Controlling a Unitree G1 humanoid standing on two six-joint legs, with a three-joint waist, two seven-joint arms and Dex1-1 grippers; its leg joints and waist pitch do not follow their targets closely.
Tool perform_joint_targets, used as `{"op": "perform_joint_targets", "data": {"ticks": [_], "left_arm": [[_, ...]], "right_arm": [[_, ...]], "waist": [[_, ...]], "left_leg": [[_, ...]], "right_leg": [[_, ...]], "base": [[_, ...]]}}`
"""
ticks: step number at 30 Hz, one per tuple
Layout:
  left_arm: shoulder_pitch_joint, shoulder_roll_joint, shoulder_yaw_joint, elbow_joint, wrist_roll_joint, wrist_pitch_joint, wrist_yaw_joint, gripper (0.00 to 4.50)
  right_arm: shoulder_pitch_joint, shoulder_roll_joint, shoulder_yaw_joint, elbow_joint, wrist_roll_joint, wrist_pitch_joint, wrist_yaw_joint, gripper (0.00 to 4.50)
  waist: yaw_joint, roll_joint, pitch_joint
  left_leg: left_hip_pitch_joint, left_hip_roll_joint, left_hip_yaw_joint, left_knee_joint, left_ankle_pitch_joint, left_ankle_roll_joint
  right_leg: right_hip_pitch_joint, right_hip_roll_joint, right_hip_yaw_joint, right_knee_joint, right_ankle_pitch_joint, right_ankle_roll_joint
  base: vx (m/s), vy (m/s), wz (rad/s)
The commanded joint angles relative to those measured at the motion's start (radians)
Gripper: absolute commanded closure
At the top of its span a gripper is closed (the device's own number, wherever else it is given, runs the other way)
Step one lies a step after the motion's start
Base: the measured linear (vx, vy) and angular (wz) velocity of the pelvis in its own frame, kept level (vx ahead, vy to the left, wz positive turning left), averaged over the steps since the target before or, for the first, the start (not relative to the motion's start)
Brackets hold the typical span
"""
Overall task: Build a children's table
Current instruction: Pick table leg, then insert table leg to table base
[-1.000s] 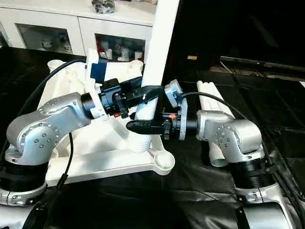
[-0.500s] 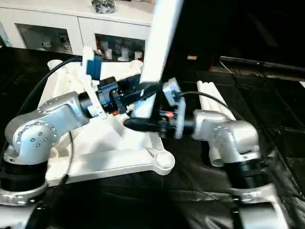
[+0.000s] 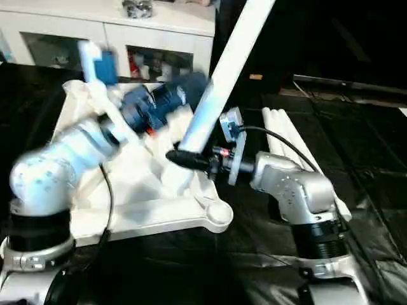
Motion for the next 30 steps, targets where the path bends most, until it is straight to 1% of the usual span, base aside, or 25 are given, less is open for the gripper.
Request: {"op": "perform_joint_targets", "data": {"ticks": [1, 3, 5, 7, 9, 10, 11, 12, 13, 14, 15, 16, 17, 18, 19, 20, 21, 22, 24, 25, 26, 27, 28, 29, 30], "left_arm": [[0.021, 0.057, 0.005, 0.007, 0.045, -0.012, -0.022, 1.46], [0.049, 0.116, -0.013, 0.006, 0.097, -0.02, -0.05, 1.46], [0.083, 0.174, -0.048, -0.004, 0.145, -0.03, -0.075, 1.46], [0.143, 0.255, -0.108, -0.03, 0.198, -0.044, -0.13, 1.46], [0.162, 0.276, -0.126, -0.04, 0.212, -0.049, -0.151, 1.46], [0.184, 0.304, -0.158, -0.049, 0.235, -0.061, -0.171, 1.46], [0.224, 0.347, -0.224, -0.061, 0.283, -0.091, -0.21, 1.46], [0.242, 0.365, -0.258, -0.066, 0.308, -0.107, -0.229, 1.46], [0.266, 0.39, -0.307, -0.072, 0.344, -0.131, -0.255, 1.46], [0.271, 0.393, -0.32, -0.073, 0.354, -0.135, -0.259, 1.46], [0.28, 0.401, -0.347, -0.074, 0.374, -0.145, -0.267, 1.46], [0.299, 0.406, -0.41, -0.069, 0.414, -0.165, -0.278, 1.46], [0.313, 0.401, -0.447, -0.058, 0.433, -0.177, -0.286, 1.46], [0.321, 0.396, -0.465, -0.051, 0.444, -0.185, -0.293, 1.46], [0.33, 0.398, -0.489, -0.045, 0.468, -0.202, -0.299, 1.46], [0.329, 0.4, -0.518, -0.041, 0.494, -0.209, -0.296, 1.46], [0.329, 0.402, -0.537, -0.038, 0.506, -0.206, -0.294, 1.46], [0.328, 0.408, -0.582, -0.026, 0.537, -0.197, -0.285, 1.46], [0.327, 0.409, -0.596, -0.021, 0.545, -0.18, -0.277, 1.46], [0.324, 0.409, -0.606, -0.021, 0.55, -0.163, -0.271, 1.46], [0.324, 0.406, -0.61, -0.023, 0.549, -0.144, -0.27, 1.46], [0.327, 0.403, -0.61, -0.024, 0.55, -0.126, -0.266, 1.64], [0.329, 0.401, -0.612, -0.021, 0.557, -0.115, -0.26, 1.81], [0.331, 0.399, -0.614, -0.018, 0.562, -0.109, -0.255, 1.81], [0.329, 0.398, -0.619, -0.004, 0.587, -0.102, -0.235, 1.85]], "right_arm": [[-0.003, -0.002, -0.028, 0.011, -0.034, -0.031, -0.051, 2.58], [0.001, -0.005, -0.028, 0.017, -0.054, -0.038, -0.07, 2.58], [0.017, -0.01, -0.027, 0.018, -0.083, -0.056, -0.101, 2.58], [0.053, -0.019, -0.033, -0.001, -0.119, -0.097, -0.143, 2.58], [0.067, -0.02, -0.038, -0.012, -0.126, -0.108, -0.151, 2.58], [0.082, -0.021, -0.045, -0.028, -0.129, -0.113, -0.166, 2.58], [0.115, -0.024, -0.047, -0.062, -0.15, -0.129, -0.194, 2.58], [0.132, -0.024, -0.046, -0.079, -0.16, -0.14, -0.203, 2.58], [0.156, -0.024, -0.043, -0.103, -0.175, -0.158, -0.214, 2.58], [0.162, -0.025, -0.043, -0.107, -0.178, -0.162, -0.216, 2.58], [0.175, -0.026, -0.044, -0.117, -0.185, -0.169, -0.22, 2.58], [0.205, -0.025, -0.055, -0.14, -0.187, -0.178, -0.234, 2.58], [0.228, -0.022, -0.066, -0.159, -0.178, -0.176, -0.24, 2.58], [0.241, -0.019, -0.072, -0.169, -0.172, -0.175, -0.243, 2.58], [0.255, -0.015, -0.077, -0.183, -0.169, -0.174, -0.253, 2.58], [0.267, -0.018, -0.085, -0.202, -0.165, -0.163, -0.262, 2.58], [0.278, -0.018, -0.088, -0.221, -0.158, -0.152, -0.266, 2.58], [0.303, -0.014, -0.093, -0.255, -0.145, -0.137, -0.277, 2.58], [0.314, -0.015, -0.087, -0.265, -0.148, -0.135, -0.279, 2.58], [0.321, -0.02, -0.08, -0.272, -0.155, -0.136, -0.28, 2.58], [0.326, -0.021, -0.074, -0.281, -0.16, -0.136, -0.284, 2.58], [0.332, -0.018, -0.07, -0.292, -0.159, -0.132, -0.286, 2.58], [0.336, -0.018, -0.066, -0.299, -0.16, -0.132, -0.285, 2.58], [0.339, -0.018, -0.065, -0.303, -0.16, -0.131, -0.283, 2.58], [0.342, -0.021, -0.056, -0.304, -0.168, -0.134, -0.281, 2.58]], "waist": [[-0.003, 0.013, -0.069], [-0.006, 0.017, -0.069], [-0.007, 0.019, -0.069], [-0.004, 0.025, -0.068], [-0.004, 0.025, -0.069], [-0.004, 0.03, -0.068], [-0.003, 0.038, -0.069], [-0.003, 0.044, -0.066], [-0.006, 0.037, -0.065], [-0.008, 0.034, -0.063], [-0.007, 0.062, -0.064], [-0.011, 0.046, -0.061], [-0.01, 0.053, -0.058], [-0.009, 0.049, -0.057], [-0.01, 0.051, -0.058], [-0.01, 0.055, -0.059], [-0.012, 0.056, -0.06], [-0.015, 0.061, -0.059], [-0.022, 0.056, -0.06], [-0.026, 0.05, -0.06], [-0.032, 0.056, -0.061], [-0.037, 0.057, -0.061], [-0.039, 0.053, -0.061], [-0.042, 0.051, -0.06], [-0.045, 0.045, -0.06]], "left_leg": [[0.014, 0.038, -0.012, -0.059, -0.1, -0.035], [0.015, 0.039, -0.012, -0.061, -0.104, -0.039], [0.018, 0.041, -0.011, -0.062, -0.108, -0.044], [0.024, 0.043, -0.011, -0.064, -0.126, -0.055], [0.023, 0.043, -0.011, -0.065, -0.127, -0.058], [0.022, 0.043, -0.013, -0.066, -0.135, -0.06], [0.022, 0.042, -0.013, -0.066, -0.142, -0.064], [0.022, 0.044, -0.016, -0.069, -0.164, -0.066], [0.021, 0.043, -0.015, -0.07, -0.167, -0.064], [0.022, 0.041, -0.013, -0.071, -0.186, -0.062], [0.022, 0.038, -0.015, -0.069, -0.195, -0.067], [0.024, 0.039, -0.012, -0.069, -0.219, -0.062], [0.023, 0.039, -0.011, -0.07, -0.225, -0.056], [0.023, 0.038, -0.011, -0.069, -0.223, -0.047], [0.019, 0.037, -0.011, -0.069, -0.214, -0.045], [0.02, 0.037, -0.009, -0.067, -0.205, -0.039], [0.019, 0.037, -0.009, -0.067, -0.195, -0.035], [0.021, 0.037, -0.009, -0.067, -0.197, -0.033], [0.018, 0.035, -0.01, -0.068, -0.196, -0.03], [0.016, 0.036, -0.009, -0.068, -0.192, -0.029], [0.017, 0.036, -0.01, -0.067, -0.188, -0.029], [0.016, 0.035, -0.009, -0.066, -0.188, -0.026], [0.015, 0.034, -0.009, -0.064, -0.179, -0.021], [0.014, 0.033, -0.008, -0.065, -0.177, -0.019], [0.013, 0.033, -0.007, -0.064, -0.174, -0.015]], "right_leg": [[0.05, -0.103, 0.057, -0.074, -0.083, -0.111], [0.048, -0.102, 0.057, -0.075, -0.089, -0.098], [0.046, -0.103, 0.058, -0.074, -0.081, -0.097], [0.04, -0.104, 0.059, -0.072, -0.086, -0.097], [0.041, -0.103, 0.059, -0.07, -0.075, -0.101], [0.042, -0.103, 0.059, -0.073, -0.07, -0.106], [0.042, -0.103, 0.059, -0.07, -0.068, -0.106], [0.042, -0.106, 0.06, -0.074, -0.085, -0.098], [0.043, -0.104, 0.061, -0.078, -0.093, -0.092], [0.042, -0.104, 0.062, -0.078, -0.125, -0.089], [0.04, -0.105, 0.063, -0.077, -0.14, -0.092], [0.039, -0.105, 0.063, -0.088, -0.184, -0.089], [0.038, -0.104, 0.065, -0.095, -0.219, -0.08], [0.039, -0.105, 0.066, -0.095, -0.246, -0.076], [0.041, -0.105, 0.066, -0.093, -0.252, -0.078], [0.038, -0.103, 0.067, -0.094, -0.263, -0.072], [0.039, -0.102, 0.068, -0.096, -0.268, -0.066], [0.036, -0.1, 0.067, -0.099, -0.275, -0.063], [0.038, -0.1, 0.064, -0.097, -0.279, -0.062], [0.039, -0.099, 0.064, -0.097, -0.275, -0.063], [0.037, -0.099, 0.064, -0.094, -0.266, -0.07], [0.037, -0.098, 0.063, -0.095, -0.264, -0.076], [0.038, -0.098, 0.064, -0.094, -0.254, -0.08], [0.038, -0.098, 0.063, -0.094, -0.254, -0.082], [0.039, -0.098, 0.063, -0.096, -0.258, -0.082]], "base": [[0.0, 0.0, 0.0], [0.0, 0.0, 0.0], [0.0, 0.0, 0.0], [0.0, 0.0, 0.0], [0.0, 0.0, 0.0], [0.0, 0.0, 0.0], [0.0, 0.0, 0.0], [0.0, 0.0, 0.0], [0.0, 0.0, 0.0], [0.0, 0.0, 0.0], [0.0, 0.0, 0.0], [0.0, 0.0, 0.0], [0.0, 0.0, 0.0], [0.0, 0.0, 0.0], [0.0, 0.0, 0.0], [0.0, 0.0, 0.0], [0.0, 0.0, 0.0], [0.0, 0.0, 0.0], [0.0, 0.0, 0.0], [0.0, 0.0, 0.0], [0.0, 0.0, 0.0], [0.0, 0.0, 0.0], [0.0, 0.0, 0.0], [0.0, 0.0, 0.0], [0.0, 0.0, 0.0]]}}
